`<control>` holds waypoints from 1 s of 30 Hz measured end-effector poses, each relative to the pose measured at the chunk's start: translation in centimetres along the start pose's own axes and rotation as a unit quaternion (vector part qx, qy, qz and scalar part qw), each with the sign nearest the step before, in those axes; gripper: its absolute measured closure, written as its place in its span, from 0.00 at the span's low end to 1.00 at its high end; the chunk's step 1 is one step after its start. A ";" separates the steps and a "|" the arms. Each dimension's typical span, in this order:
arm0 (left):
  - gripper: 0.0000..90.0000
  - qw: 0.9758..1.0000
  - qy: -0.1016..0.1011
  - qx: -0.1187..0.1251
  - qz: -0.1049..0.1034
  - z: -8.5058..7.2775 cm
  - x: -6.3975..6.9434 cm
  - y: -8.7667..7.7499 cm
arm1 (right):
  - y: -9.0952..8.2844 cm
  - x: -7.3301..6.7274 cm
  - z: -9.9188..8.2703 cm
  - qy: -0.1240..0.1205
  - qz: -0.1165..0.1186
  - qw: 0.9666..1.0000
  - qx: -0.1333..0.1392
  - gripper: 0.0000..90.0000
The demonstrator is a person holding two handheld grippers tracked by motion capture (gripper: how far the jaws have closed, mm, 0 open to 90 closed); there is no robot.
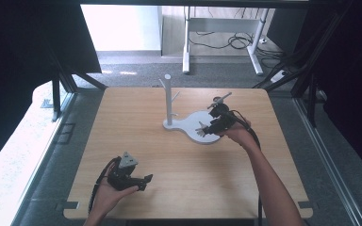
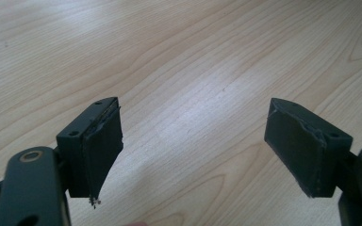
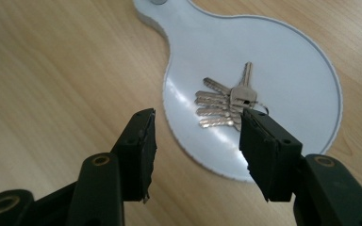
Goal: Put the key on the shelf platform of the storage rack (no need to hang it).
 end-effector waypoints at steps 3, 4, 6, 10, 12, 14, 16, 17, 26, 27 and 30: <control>0.22 1.000 0.003 -0.001 -0.001 0.0 0.3 0.1 | -1.4 -0.8 -1.1 -0.005 0.004 1.000 0.011 0.51; 0.22 1.000 0.003 -0.001 -0.002 0.0 0.4 0.1 | -2.0 -1.0 -1.6 -0.006 0.004 1.000 0.015 0.51; 0.22 1.000 0.005 -0.001 -0.004 0.0 0.5 0.1 | -2.7 -1.4 -2.5 -0.004 0.007 1.000 0.024 0.51; 0.22 1.000 0.005 -0.001 -0.004 0.0 0.5 0.2 | -4.1 -1.9 -4.7 -0.007 0.009 0.999 0.040 0.51; 0.22 1.000 0.003 0.000 -0.002 0.0 0.4 0.2 | -4.6 -2.1 -5.8 -0.005 0.009 0.999 0.046 0.51; 0.22 1.000 0.000 0.000 0.000 0.0 0.3 0.2 | -5.0 -2.1 -6.9 -0.003 0.008 0.999 0.051 0.51; 0.22 1.000 -0.001 -0.001 0.001 -0.1 0.1 0.3 | -5.4 -2.2 -7.9 0.000 -0.001 0.999 0.051 0.51; 0.22 1.000 -0.002 -0.001 0.002 -0.2 0.1 0.3 | -5.5 -2.2 -8.4 -0.002 -0.005 0.999 0.050 0.51; 0.22 1.000 -0.004 -0.007 0.003 -0.3 0.0 0.6 | -6.1 -2.9 -13.0 -0.004 -0.021 0.998 0.055 0.51; 0.22 1.000 -0.004 -0.008 0.004 -0.4 0.0 0.7 | -5.9 -3.0 -13.6 -0.003 -0.023 0.998 0.051 0.51; 0.22 1.000 -0.004 -0.011 0.005 -0.5 0.0 0.8 | -5.7 -3.1 -14.8 0.000 -0.023 0.998 0.052 0.51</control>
Point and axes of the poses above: each handheld gripper's, and its own axes: y roughly forward along the jaws, z roughly out of its top, x roughly to its right, the point moved 1 cm from there along y, roughly forward along the jaws, and after that the axes turned 10 degrees about x, right-handed, at the moved point
